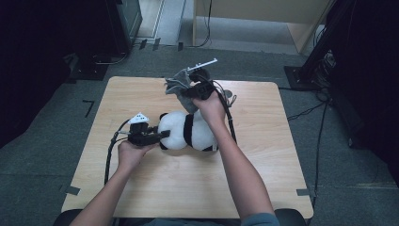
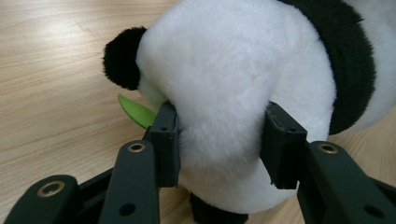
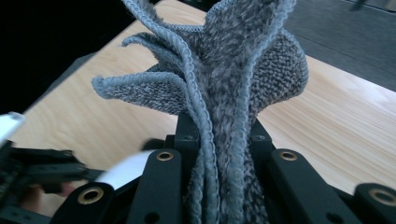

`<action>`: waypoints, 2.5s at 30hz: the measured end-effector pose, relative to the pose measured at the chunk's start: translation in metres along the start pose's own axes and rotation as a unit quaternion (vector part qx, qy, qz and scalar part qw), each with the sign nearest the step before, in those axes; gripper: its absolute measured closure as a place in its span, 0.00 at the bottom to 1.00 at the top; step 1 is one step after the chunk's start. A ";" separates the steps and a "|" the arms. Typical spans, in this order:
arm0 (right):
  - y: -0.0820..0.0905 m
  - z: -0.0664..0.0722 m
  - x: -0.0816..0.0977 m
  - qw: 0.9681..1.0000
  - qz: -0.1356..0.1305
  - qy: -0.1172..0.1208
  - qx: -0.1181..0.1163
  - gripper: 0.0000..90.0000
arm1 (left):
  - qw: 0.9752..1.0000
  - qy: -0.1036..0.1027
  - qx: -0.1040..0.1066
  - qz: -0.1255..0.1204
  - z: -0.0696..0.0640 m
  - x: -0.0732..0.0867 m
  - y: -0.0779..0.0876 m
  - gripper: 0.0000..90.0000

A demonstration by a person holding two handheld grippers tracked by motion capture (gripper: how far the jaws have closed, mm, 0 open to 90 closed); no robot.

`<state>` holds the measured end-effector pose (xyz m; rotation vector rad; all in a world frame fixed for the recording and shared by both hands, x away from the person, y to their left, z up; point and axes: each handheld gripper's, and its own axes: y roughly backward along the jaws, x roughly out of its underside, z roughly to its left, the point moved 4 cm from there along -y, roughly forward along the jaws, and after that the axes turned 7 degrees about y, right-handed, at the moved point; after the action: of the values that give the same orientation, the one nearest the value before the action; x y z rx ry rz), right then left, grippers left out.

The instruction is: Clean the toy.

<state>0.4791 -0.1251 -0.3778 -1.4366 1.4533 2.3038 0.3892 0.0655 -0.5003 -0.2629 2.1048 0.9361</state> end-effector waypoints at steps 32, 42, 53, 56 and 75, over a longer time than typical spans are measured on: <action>0.012 -0.052 0.068 0.997 0.054 -0.049 0.021 0.82 | 1.000 0.002 -0.008 0.002 -0.002 0.000 0.000 0.63; 0.034 -0.068 0.084 0.996 0.045 -0.065 0.044 0.82 | 1.000 0.002 -0.005 0.000 -0.001 0.001 0.000 0.63; 0.061 -0.039 0.063 0.999 -0.010 -0.049 0.015 0.82 | 1.000 0.007 0.007 -0.006 0.001 0.002 0.001 0.61; 0.057 -0.022 0.056 0.999 -0.013 -0.040 -0.001 0.82 | 1.000 0.007 0.007 -0.007 0.001 0.002 0.001 0.61; -0.012 0.069 0.049 0.997 0.029 0.015 -0.064 0.82 | 1.000 0.018 -0.006 -0.008 0.003 0.000 0.008 0.62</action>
<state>0.4116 -0.0871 -0.4129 -1.4867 1.3965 2.4635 0.3867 0.0730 -0.4974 -0.3038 2.1267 0.9417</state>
